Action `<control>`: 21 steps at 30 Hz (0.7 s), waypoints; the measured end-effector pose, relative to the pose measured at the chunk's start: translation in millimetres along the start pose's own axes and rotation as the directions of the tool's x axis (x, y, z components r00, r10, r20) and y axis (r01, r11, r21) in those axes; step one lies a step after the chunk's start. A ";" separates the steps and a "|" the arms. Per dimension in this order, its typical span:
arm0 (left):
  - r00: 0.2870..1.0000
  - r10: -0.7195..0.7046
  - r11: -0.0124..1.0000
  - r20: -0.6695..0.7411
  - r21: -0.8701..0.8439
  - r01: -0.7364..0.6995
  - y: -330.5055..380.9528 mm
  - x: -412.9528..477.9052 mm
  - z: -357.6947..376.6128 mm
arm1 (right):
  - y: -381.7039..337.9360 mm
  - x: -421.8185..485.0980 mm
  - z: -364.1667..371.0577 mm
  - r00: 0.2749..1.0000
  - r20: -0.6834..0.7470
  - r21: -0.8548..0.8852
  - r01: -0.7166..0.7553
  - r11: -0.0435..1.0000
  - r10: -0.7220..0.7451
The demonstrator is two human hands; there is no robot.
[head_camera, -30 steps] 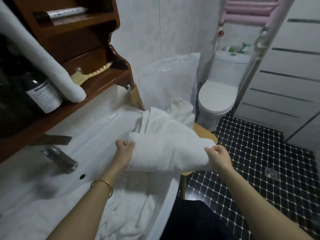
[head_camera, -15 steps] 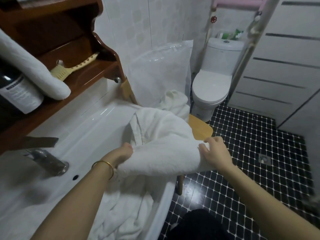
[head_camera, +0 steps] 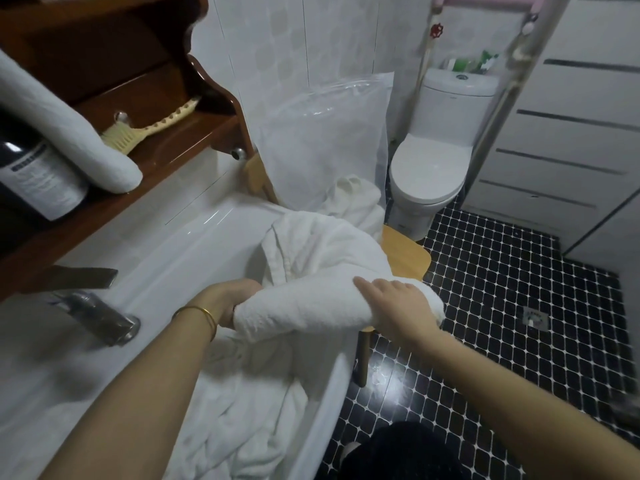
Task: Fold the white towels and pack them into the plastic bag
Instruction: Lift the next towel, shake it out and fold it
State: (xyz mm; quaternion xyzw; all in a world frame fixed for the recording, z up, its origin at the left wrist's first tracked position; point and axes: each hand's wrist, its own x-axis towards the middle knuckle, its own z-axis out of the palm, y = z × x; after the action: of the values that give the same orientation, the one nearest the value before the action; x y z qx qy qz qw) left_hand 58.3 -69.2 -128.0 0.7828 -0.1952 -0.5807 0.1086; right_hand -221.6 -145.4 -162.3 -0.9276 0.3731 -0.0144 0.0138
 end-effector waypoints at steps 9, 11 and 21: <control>0.776 0.600 0.761 -0.191 -0.162 -0.628 -38.7 -6.9 -22.2 | 18.0 55.4 -70.3 0.920 0.387 0.315 -0.070 0.947 -0.061; 0.718 0.671 0.723 -0.184 -0.047 -0.689 -49.2 -6.5 -25.6 | 24.3 65.7 -78.0 0.865 0.493 0.475 -0.184 0.861 -0.087; 0.790 0.611 0.773 -0.039 -0.187 -0.607 -45.1 22.0 -16.8 | 36.8 88.0 -68.2 0.625 0.776 0.528 -0.567 0.632 -0.087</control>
State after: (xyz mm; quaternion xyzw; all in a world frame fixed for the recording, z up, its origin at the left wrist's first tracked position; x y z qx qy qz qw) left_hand 87.9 -39.0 -159.9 0.6564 -0.3832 -0.5396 0.3620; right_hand -186.1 -233.9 -94.0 -0.6931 0.4277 0.2176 0.5379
